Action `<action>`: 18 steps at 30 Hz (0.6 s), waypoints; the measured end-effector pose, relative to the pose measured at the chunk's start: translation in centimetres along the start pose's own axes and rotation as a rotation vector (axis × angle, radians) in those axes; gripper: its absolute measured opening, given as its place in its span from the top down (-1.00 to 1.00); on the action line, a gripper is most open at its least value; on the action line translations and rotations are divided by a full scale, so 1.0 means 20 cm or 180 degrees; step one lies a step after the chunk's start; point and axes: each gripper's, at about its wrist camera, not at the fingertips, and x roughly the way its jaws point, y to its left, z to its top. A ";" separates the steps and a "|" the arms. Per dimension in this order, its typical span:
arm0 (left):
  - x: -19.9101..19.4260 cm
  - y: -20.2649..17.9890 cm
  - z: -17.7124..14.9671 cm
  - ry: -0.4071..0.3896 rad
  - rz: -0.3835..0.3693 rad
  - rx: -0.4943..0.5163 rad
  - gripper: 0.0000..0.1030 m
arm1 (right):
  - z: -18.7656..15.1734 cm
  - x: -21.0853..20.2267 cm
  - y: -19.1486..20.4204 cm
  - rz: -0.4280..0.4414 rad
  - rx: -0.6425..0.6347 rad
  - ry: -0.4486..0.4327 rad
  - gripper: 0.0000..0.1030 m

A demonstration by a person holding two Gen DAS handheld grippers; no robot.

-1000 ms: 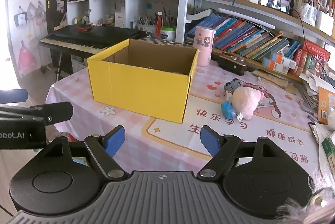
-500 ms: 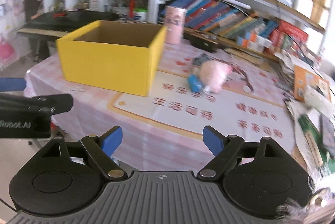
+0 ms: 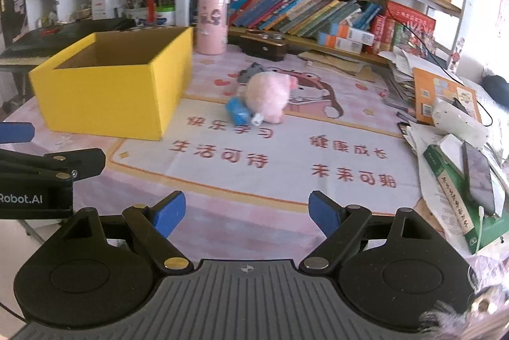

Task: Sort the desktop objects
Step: 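Move both grippers toward the pink plush pig and blue cloth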

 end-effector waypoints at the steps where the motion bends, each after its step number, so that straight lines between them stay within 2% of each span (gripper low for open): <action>1: 0.02 -0.02 0.01 0.0002 -0.0012 0.0015 -0.99 | 0.01 0.01 -0.03 -0.0010 0.0015 0.0011 -0.63; 18: 0.33 -0.39 0.18 0.0106 -0.0220 0.0138 -0.99 | 0.12 0.27 -0.47 -0.0107 0.0155 0.0261 -0.64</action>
